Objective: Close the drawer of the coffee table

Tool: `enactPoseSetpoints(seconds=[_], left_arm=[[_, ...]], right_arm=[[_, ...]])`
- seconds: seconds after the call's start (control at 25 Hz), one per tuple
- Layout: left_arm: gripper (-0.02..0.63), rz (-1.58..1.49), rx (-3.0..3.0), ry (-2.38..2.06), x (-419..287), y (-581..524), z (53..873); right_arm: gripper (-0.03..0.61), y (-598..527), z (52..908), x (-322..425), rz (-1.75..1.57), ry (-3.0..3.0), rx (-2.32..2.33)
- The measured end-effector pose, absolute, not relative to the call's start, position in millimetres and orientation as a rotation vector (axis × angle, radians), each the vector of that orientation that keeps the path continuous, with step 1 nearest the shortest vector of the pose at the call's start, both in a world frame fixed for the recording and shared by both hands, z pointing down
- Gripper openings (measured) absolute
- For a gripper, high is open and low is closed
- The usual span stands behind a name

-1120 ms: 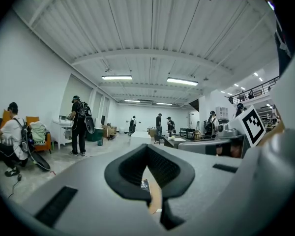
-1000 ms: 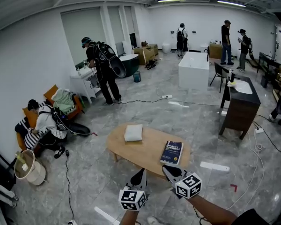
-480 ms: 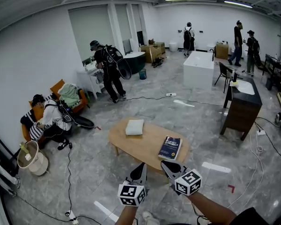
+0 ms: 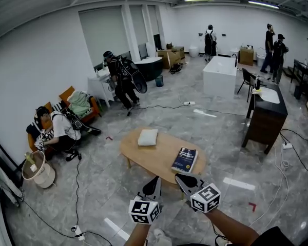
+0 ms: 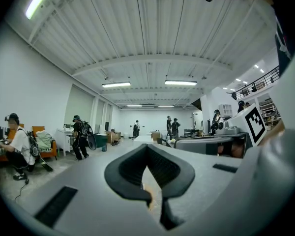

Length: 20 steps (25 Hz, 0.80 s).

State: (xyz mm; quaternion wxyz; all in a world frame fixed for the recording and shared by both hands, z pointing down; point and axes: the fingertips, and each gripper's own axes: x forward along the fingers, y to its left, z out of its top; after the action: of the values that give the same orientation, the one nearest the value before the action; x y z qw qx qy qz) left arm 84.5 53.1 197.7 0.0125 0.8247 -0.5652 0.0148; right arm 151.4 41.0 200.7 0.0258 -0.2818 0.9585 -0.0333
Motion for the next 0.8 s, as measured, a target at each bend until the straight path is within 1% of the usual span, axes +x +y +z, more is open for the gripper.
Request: enactPoseSetpoints(seconds=[0.24, 0.8], left_arm=[[0.000, 0.062, 2.565, -1.769, 94.9, 59.8, 200.0], [0.002, 0.030, 2.612, -1.761, 73.2, 69.1, 176.9]], right_arm=[[0.014, 44.6, 196.8, 161.4, -0.099, 2.949, -0.861], [0.014, 54.5, 178.1, 141.5, -0.062, 2.926, -0.875]])
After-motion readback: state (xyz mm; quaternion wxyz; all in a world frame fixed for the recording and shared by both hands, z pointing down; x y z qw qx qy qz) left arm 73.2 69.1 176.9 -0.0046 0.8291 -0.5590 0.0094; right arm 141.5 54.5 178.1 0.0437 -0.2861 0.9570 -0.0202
